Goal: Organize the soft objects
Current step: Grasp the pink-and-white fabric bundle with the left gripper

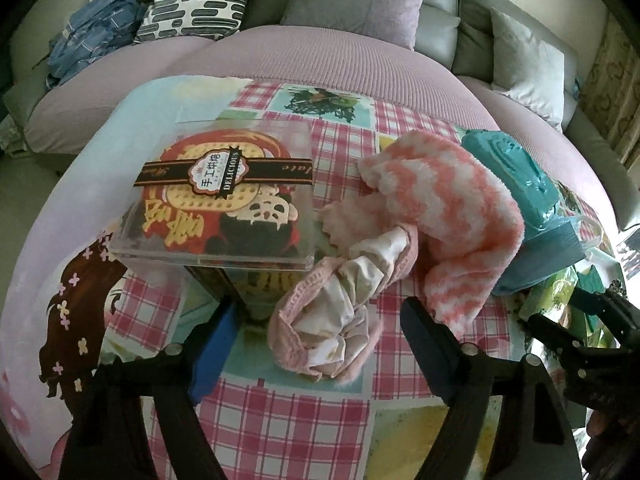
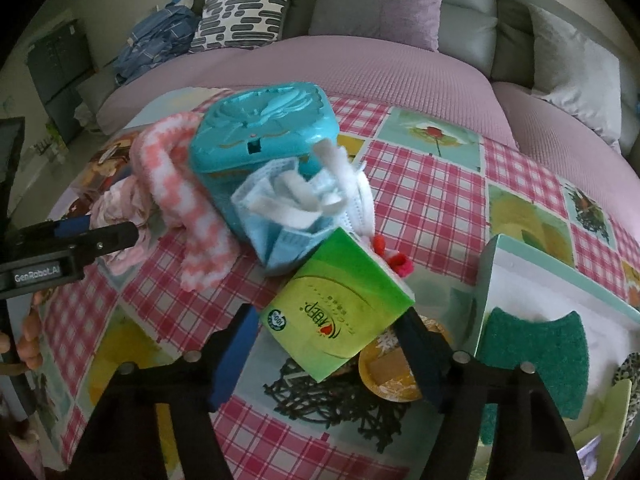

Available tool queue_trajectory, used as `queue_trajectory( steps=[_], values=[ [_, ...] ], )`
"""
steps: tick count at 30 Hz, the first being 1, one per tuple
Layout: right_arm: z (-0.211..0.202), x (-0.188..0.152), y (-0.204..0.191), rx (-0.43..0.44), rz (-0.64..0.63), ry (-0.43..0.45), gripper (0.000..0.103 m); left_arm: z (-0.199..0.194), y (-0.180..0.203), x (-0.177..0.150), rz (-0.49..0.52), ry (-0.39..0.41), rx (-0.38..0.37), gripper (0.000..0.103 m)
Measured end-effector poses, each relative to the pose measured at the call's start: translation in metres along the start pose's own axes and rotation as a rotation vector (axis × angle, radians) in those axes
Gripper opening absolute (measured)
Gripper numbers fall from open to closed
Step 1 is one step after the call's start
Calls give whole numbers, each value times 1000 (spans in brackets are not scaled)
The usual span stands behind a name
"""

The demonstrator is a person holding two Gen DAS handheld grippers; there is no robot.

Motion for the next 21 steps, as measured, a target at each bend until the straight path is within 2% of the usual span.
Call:
queue_trajectory(
  steps=[1,3,6,12,21],
  values=[
    [0,0,0,0,-1,2,71,1,0,0,0,-2,0,71],
    [-1,-1,-1,6,2,3,68,-1,1,-1,1,2,-5,56],
    [-4,-2,-2,16,8,4,67,-1,1,-1,0,0,-9,42],
    [-9,-4,-1,27,19,7,67,-3,-1,-2,-7,3,-19,20],
    [-28,-11,-5,40,27,15,65,-12,2,-7,-3,5,-30,15]
  ],
)
Point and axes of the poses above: each gripper's, at about its wrist camera, not at the fingertips, and z roughly the way its jaws point, y to its right, x to its top, the point moved 6 cm from there along z, roughly the way its jaws point, and after that the axes turned 5 degrees about -y, right-handed, at the moved point
